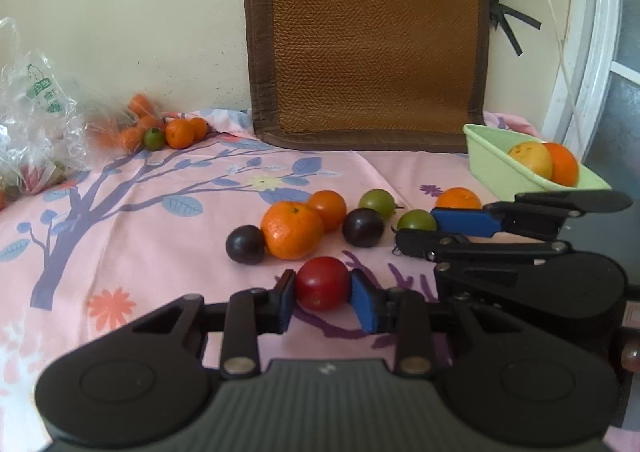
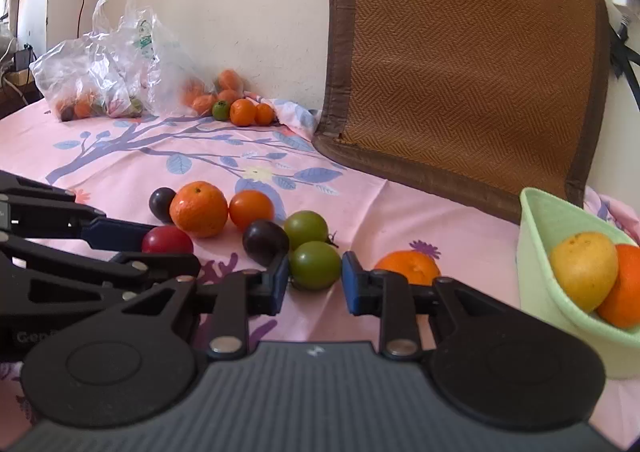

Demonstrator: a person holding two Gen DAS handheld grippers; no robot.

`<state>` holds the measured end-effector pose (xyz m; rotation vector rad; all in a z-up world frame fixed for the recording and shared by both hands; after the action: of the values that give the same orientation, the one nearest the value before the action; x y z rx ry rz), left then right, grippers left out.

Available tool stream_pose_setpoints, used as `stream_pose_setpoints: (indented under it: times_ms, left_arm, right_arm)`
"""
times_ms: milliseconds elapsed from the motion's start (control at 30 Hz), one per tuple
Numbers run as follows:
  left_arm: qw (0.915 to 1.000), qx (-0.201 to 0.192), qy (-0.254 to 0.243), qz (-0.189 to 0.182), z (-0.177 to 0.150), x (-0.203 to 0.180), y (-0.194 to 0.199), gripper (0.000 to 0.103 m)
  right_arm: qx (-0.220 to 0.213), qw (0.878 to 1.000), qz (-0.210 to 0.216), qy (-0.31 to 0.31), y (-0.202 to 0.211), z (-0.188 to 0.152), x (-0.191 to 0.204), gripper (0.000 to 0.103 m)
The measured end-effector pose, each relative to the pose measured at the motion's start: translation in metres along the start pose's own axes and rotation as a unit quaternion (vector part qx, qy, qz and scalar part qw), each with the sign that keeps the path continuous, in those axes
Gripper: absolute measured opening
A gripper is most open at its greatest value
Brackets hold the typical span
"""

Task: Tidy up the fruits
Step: 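Grasp the small red tomato with the left gripper, then carry the tomato into the basket and open the left gripper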

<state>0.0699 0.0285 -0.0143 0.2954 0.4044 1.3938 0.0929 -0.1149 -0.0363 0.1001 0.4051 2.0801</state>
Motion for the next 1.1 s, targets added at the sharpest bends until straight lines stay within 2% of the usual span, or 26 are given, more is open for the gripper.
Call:
stream_pose_setpoints:
  times_ms: [100, 233, 467, 600, 733, 800, 1100]
  left_arm:
    - [0.9996, -0.003, 0.01, -0.027, -0.002, -0.009, 0.011, 0.029]
    - [0.9971, -0.013, -0.001, -0.075, 0.005, -0.039, 0.016, 0.029]
    - [0.9881, -0.039, -0.045, -0.142, 0.041, -0.116, -0.011, 0.029]
    - [0.9872, -0.034, -0.044, -0.149, 0.062, -0.154, -0.047, 0.029]
    - [0.9889, -0.007, -0.042, -0.143, 0.068, -0.175, -0.081, 0.029]
    - [0.9896, 0.006, -0.041, -0.137, 0.066, -0.18, -0.091, 0.03]
    - [0.9916, 0.005, -0.04, -0.123, 0.064, -0.185, -0.103, 0.037]
  right_arm:
    - [-0.014, 1.0, 0.005, -0.01, 0.024, -0.008, -0.001, 0.03]
    - [-0.031, 0.999, -0.022, -0.023, 0.058, -0.02, -0.015, 0.03]
    - [-0.095, 0.986, -0.132, -0.023, 0.103, -0.026, -0.074, 0.03]
    - [-0.112, 0.975, -0.188, -0.046, 0.102, -0.025, -0.119, 0.03]
    - [-0.106, 0.97, -0.212, -0.061, 0.089, -0.029, -0.152, 0.03]
    - [-0.104, 0.969, -0.214, -0.071, 0.086, -0.033, -0.157, 0.03]
    - [-0.113, 0.969, -0.207, -0.078, 0.09, -0.036, -0.156, 0.033]
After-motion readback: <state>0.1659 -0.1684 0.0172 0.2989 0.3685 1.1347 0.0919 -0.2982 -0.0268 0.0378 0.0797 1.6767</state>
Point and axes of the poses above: each gripper's, at about its wrist camera, not at the fingertips, and y roughly against the way its jaws point, x to its left, z to its top, the point moved 1 cm from there along -y, roughly the way its jaws point, and after that the axes turned 11 degrees about -x, right-handed, at the moved point
